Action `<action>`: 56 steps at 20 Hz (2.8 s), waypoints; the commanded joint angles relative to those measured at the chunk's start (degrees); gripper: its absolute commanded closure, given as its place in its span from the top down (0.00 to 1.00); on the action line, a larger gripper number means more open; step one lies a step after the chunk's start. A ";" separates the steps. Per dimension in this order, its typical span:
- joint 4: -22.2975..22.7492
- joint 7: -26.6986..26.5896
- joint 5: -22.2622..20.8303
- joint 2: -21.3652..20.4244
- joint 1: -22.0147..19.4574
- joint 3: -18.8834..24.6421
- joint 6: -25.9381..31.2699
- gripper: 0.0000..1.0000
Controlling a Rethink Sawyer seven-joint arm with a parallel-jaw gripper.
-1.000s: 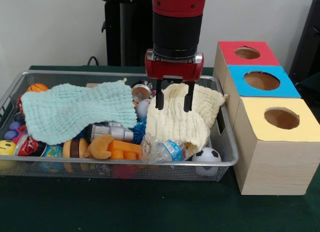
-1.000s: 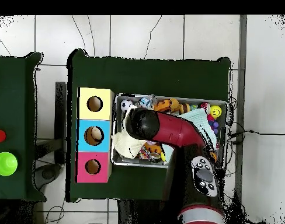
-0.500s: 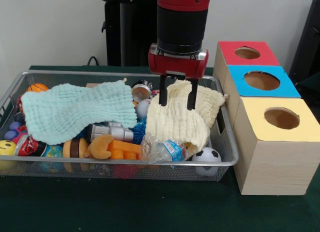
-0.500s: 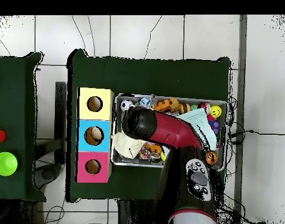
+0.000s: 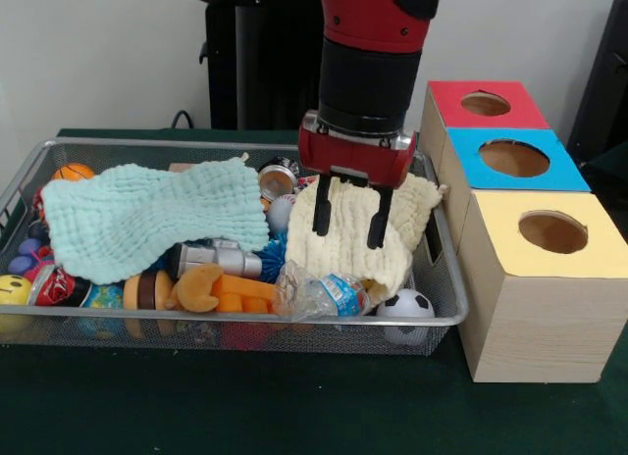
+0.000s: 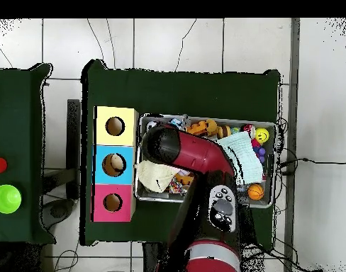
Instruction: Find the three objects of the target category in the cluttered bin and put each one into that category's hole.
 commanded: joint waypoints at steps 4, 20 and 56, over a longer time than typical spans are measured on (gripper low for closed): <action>-5.11 22.47 8.63 10.61 3.73 -5.84 -7.01 1.00; -4.02 26.51 14.27 12.67 4.85 -5.23 -10.95 1.00; -5.90 18.73 9.99 13.35 1.26 -1.49 -14.77 0.00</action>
